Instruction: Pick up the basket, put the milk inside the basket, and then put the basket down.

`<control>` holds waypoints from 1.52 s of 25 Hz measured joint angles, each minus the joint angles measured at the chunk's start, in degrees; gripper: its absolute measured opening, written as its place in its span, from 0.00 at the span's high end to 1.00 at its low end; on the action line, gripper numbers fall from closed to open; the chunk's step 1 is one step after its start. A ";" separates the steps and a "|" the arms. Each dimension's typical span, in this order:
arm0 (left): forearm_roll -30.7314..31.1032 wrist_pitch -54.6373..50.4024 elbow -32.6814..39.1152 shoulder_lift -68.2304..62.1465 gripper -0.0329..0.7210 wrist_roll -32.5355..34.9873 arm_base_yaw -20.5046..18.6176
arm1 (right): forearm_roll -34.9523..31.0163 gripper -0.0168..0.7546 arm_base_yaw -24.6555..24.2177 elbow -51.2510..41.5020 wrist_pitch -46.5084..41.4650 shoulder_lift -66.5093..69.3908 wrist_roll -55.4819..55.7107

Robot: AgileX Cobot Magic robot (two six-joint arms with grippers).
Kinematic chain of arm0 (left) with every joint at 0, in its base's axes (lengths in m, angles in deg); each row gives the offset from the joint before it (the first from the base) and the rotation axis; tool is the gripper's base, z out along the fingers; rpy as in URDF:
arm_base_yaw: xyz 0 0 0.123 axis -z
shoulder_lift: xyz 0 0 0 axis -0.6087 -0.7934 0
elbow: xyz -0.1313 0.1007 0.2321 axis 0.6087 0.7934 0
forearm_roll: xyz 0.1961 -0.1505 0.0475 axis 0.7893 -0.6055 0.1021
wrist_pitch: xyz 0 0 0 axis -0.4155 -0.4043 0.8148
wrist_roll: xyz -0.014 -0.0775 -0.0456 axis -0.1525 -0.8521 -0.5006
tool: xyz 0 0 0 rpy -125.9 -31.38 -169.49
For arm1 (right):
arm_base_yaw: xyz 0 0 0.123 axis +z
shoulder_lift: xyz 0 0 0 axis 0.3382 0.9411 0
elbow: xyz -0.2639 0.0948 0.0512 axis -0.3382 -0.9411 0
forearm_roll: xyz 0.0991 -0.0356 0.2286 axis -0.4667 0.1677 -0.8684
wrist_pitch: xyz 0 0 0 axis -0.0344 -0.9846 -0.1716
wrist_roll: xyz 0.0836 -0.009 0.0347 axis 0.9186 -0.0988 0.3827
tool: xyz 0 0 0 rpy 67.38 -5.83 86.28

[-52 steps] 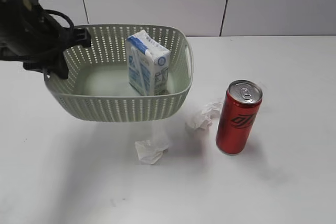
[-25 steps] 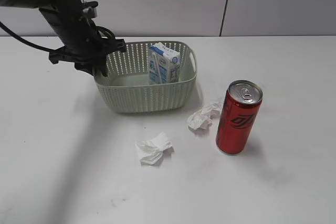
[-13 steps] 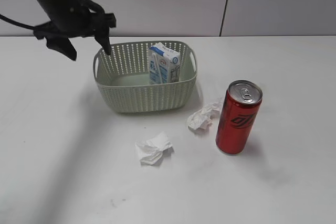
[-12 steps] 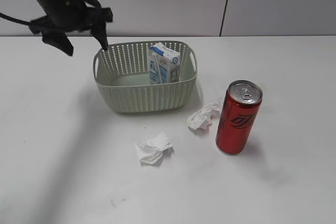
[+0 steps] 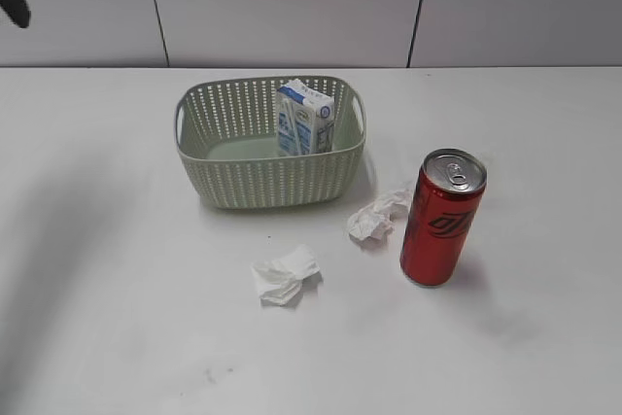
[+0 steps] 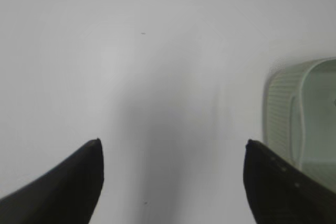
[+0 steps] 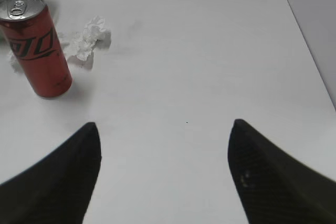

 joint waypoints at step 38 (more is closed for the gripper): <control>5.35 8.07 64.47 88.39 0.19 6.03 -1.31 | 0.00 0.21 0.00 0.00 0.00 0.00 0.00</control>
